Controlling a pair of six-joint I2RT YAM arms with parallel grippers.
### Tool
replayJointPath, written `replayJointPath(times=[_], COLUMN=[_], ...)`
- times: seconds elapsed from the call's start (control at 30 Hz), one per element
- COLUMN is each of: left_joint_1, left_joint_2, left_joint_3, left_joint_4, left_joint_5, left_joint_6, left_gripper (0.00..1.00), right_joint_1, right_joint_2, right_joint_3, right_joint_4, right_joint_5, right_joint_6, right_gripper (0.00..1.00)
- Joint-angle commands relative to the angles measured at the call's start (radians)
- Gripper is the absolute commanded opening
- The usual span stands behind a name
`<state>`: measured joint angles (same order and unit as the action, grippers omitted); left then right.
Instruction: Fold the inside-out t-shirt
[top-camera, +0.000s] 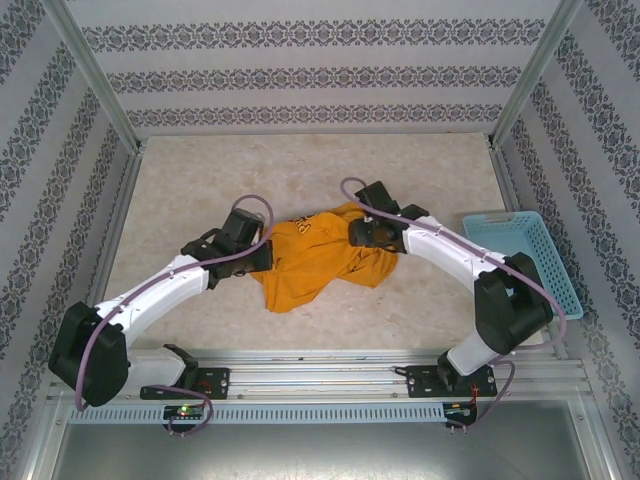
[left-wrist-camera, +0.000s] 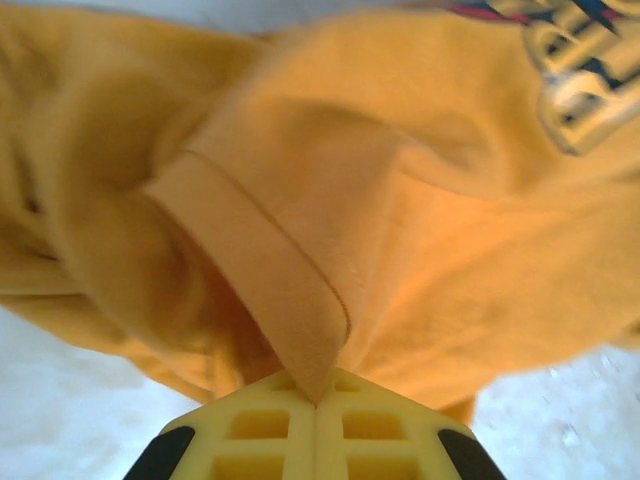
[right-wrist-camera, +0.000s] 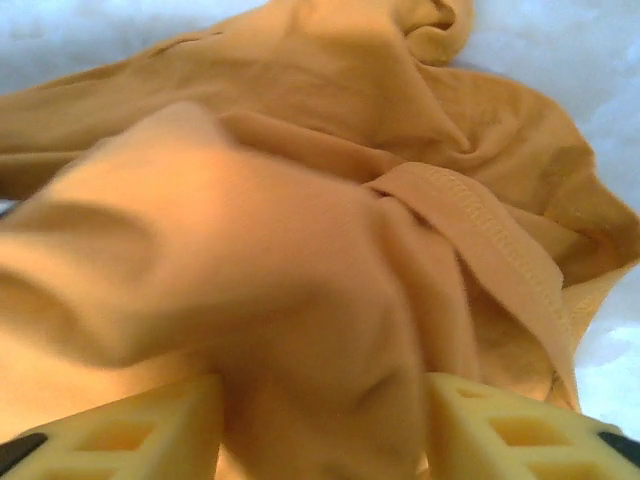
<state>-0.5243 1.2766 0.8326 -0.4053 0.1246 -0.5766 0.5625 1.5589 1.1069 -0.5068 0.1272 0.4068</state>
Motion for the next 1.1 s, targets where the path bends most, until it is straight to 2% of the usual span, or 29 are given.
replayJointPath(times=[0.0,0.1,0.2,0.33,0.5,0.63,0.77,0.9,1.07], left_joint_1=[-0.028,-0.028,-0.028,-0.029,-0.028,-0.028,-0.028,-0.028,-0.026], left_joint_2=[-0.016,-0.046,-0.065,-0.105,-0.161,-0.197,-0.229,-0.251,-0.220], left_joint_3=[-0.027,-0.063,-0.076,-0.094,-0.110,-0.127,-0.152,-0.162,-0.159], left_joint_4=[0.081,0.114,0.141,0.178,0.181,0.180,0.185,0.195,0.184], left_joint_5=[0.054,0.037,0.049,0.058,0.051,0.058,0.059,0.072,0.060], left_joint_6=[0.010,0.002,-0.006,-0.025,-0.012,-0.003,-0.004,-0.001,0.004], left_gripper=[0.00,0.00,0.00,0.00,0.00,0.00,0.00,0.00,0.00], right_joint_1=[0.138,0.177,0.176,0.176,0.136,0.080,0.028,0.014,0.011], right_joint_2=[-0.102,-0.119,-0.054,0.052,0.181,0.240,0.361,0.475,0.466], right_joint_3=[0.065,0.039,0.010,0.045,0.109,0.165,0.322,0.459,0.480], right_joint_4=[-0.020,0.027,0.114,0.150,0.152,0.167,0.115,0.052,0.039], right_joint_5=[0.180,0.064,-0.081,-0.154,-0.194,-0.173,-0.215,-0.181,-0.145], right_joint_6=[-0.104,-0.047,0.021,0.046,0.050,0.020,-0.020,-0.060,-0.103], right_gripper=[0.59,0.57,0.53,0.49,0.47,0.46,0.44,0.42,0.41])
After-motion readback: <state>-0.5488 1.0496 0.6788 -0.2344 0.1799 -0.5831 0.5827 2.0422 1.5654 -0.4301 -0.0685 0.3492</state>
